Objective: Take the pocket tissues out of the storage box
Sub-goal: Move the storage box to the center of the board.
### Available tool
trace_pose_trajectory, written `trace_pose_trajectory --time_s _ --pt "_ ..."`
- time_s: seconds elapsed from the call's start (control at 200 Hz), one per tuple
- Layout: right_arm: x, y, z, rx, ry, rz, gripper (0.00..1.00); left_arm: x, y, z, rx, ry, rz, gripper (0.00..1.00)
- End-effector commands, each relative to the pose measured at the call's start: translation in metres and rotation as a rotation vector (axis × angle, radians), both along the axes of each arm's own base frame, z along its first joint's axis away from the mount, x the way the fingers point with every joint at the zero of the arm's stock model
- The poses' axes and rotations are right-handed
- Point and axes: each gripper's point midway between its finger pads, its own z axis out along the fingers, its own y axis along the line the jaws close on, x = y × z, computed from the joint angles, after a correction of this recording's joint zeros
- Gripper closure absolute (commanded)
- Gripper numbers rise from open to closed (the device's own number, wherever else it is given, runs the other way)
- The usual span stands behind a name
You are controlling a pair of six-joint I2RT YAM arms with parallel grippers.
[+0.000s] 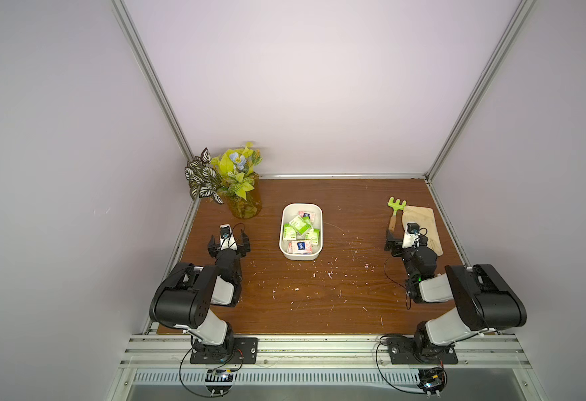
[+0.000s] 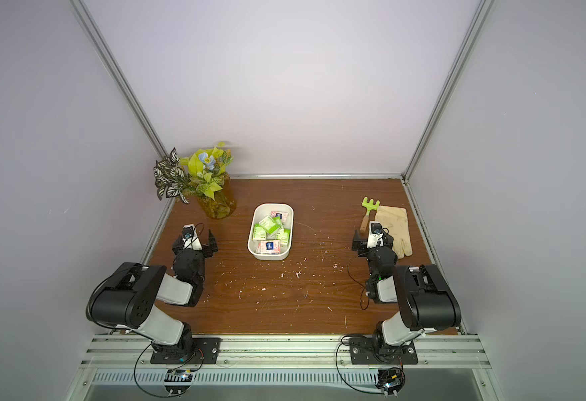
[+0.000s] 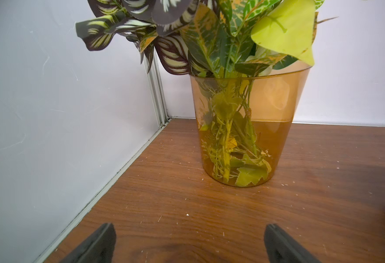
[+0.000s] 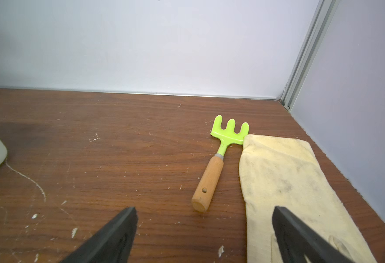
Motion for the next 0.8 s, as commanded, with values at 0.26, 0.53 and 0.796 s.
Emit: trace_pose_trajectory --time_s 0.26,0.53,0.796 --pt "0.004 0.003 0.007 0.007 -0.023 0.025 0.01 0.002 0.002 0.007 -0.008 -0.024 0.004 0.02" --pt "-0.001 -0.002 0.017 0.032 -0.056 0.026 0.01 -0.004 0.002 0.018 -0.008 -0.060 0.000 0.02" --pt "-0.018 0.001 0.071 0.113 -0.105 0.037 0.01 -0.033 0.009 0.075 -0.103 -0.203 0.029 0.02"
